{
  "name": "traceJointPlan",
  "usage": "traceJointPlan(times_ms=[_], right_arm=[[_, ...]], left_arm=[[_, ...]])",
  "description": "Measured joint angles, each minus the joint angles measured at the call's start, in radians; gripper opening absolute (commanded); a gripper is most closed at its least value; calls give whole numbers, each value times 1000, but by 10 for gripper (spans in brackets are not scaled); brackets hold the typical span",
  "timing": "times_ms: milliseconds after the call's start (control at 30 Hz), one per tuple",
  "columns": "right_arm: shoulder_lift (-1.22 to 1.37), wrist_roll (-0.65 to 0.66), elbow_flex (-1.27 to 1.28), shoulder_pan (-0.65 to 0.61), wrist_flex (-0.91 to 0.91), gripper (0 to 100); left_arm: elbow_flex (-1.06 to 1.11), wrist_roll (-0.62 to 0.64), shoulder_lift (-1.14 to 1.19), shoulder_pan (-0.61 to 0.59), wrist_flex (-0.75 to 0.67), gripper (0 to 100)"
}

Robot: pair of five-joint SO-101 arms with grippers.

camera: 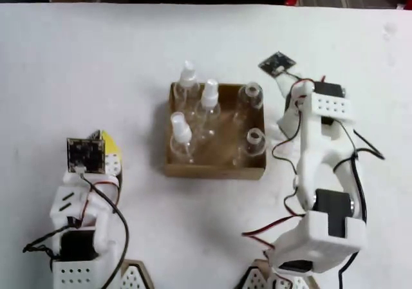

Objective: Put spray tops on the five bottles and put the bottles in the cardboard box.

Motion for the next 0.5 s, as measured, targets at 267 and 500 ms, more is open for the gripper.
traceJointPlan(times_ms=[267, 500], right_arm=[[89, 0, -14, -49, -6, 190], [137, 0, -15, -46, -69, 190]], left_arm=[[0, 0, 0, 0, 0, 24], [0, 0, 0, 0, 0, 24]])
